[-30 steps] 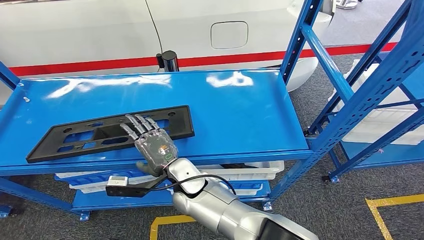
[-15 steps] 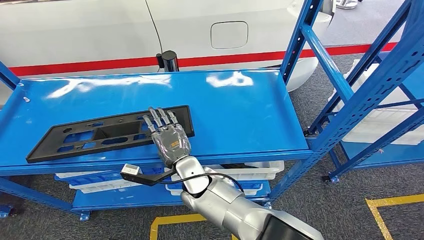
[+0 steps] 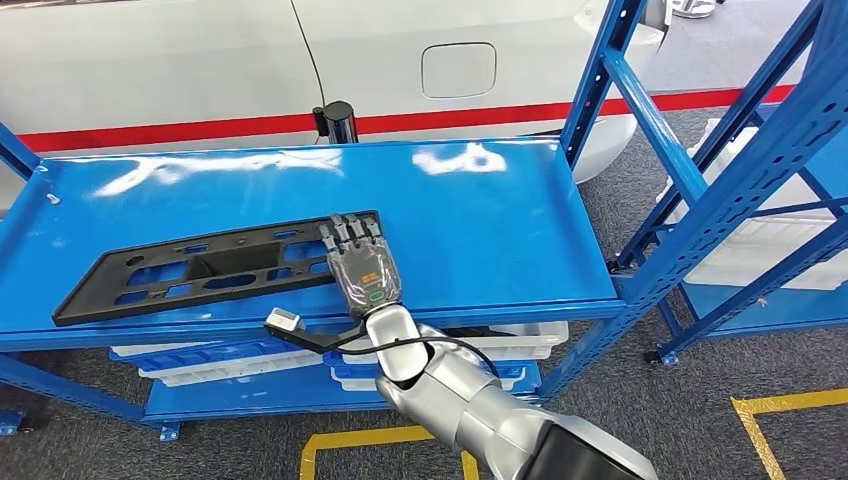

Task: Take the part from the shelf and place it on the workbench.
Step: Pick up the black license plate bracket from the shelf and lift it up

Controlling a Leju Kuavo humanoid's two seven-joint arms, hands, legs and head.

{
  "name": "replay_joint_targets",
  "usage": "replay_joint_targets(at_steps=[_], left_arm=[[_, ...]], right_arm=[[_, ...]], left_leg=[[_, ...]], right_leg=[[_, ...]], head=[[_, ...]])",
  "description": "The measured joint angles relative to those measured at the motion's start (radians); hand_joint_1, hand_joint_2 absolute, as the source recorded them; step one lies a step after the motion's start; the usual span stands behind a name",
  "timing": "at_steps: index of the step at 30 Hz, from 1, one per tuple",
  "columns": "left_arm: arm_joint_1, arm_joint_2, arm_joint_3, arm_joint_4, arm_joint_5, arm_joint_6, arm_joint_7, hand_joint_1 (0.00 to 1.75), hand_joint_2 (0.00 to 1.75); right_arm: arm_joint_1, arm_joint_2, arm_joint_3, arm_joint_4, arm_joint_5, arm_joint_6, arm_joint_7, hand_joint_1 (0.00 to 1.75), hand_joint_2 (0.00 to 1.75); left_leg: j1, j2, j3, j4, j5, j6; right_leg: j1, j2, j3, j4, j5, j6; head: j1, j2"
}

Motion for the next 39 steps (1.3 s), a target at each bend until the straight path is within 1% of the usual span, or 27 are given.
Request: replay_joint_targets(at_steps=[7, 8, 9, 11, 12, 13, 29, 39], left_arm=[[-0.001, -0.003, 0.013, 0.0, 0.01, 0.01, -0.024, 0.0, 0.0], [-0.001, -0.004, 0.016, 0.0, 0.013, 0.011, -0.027, 0.0, 0.0], [-0.001, -0.004, 0.019, 0.0, 0.016, 0.012, -0.03, 0.0, 0.0], [-0.001, -0.004, 0.023, 0.0, 0.019, 0.016, -0.033, 0.0, 0.0], [-0.001, -0.004, 0.024, 0.0, 0.02, 0.018, -0.035, 0.0, 0.0], [-0.001, -0.004, 0.026, 0.0, 0.021, 0.019, -0.037, 0.0, 0.0], [0.005, -0.004, 0.055, 0.0, 0.035, 0.03, -0.049, 0.0, 0.0], [0.006, -0.004, 0.064, 0.0, 0.035, 0.028, -0.079, 0.0, 0.0]], right_arm=[[0.0, -0.012, -0.001, 0.008, 0.064, 0.033, 0.043, 1.51, 1.75], [-0.001, -0.013, -0.001, 0.008, 0.07, 0.041, 0.047, 1.39, 1.75], [-0.003, -0.013, -0.001, 0.008, 0.075, 0.05, 0.051, 1.09, 1.75], [-0.005, -0.014, -0.001, 0.008, 0.08, 0.063, 0.055, 0.33, 1.75], [-0.005, -0.014, -0.001, 0.008, 0.082, 0.068, 0.056, 0.07, 1.75], [-0.005, -0.015, -0.001, 0.008, 0.083, 0.072, 0.057, 0.0, 1.75], [-0.013, -0.014, -0.001, 0.012, 0.108, 0.123, 0.07, 0.0, 1.75], [-0.028, -0.017, -0.019, 0.012, 0.112, 0.213, 0.083, 0.0, 1.75]], left_leg=[[0.0, 0.0, 0.0, 0.0, 0.0, 0.0], [0.0, 0.0, 0.0, 0.0, 0.0, 0.0], [0.0, 0.0, 0.0, 0.0, 0.0, 0.0], [0.0, 0.0, 0.0, 0.0, 0.0, 0.0], [0.0, 0.0, 0.0, 0.0, 0.0, 0.0], [0.0, 0.0, 0.0, 0.0, 0.0, 0.0], [0.0, 0.0, 0.0, 0.0, 0.0, 0.0], [0.0, 0.0, 0.004, 0.0, 0.0, 0.0]], right_leg=[[0.0, 0.0, 0.0, 0.0, 0.0, 0.0], [0.0, 0.0, 0.0, 0.0, 0.0, 0.0], [0.0, 0.0, 0.0, 0.0, 0.0, 0.0], [0.0, 0.0, 0.0, 0.0, 0.0, 0.0], [0.0, 0.0, 0.0, 0.0, 0.0, 0.0], [0.0, 0.0, 0.0, 0.0, 0.0, 0.0], [0.0, 0.0, 0.001, 0.0, 0.0, 0.0], [-0.001, 0.0, 0.004, 0.0, 0.0, 0.0]], head=[[0.0, 0.0], [0.0, 0.0], [0.0, 0.0], [0.0, 0.0], [0.0, 0.0], [0.0, 0.0], [0.0, 0.0], [0.0, 0.0]])
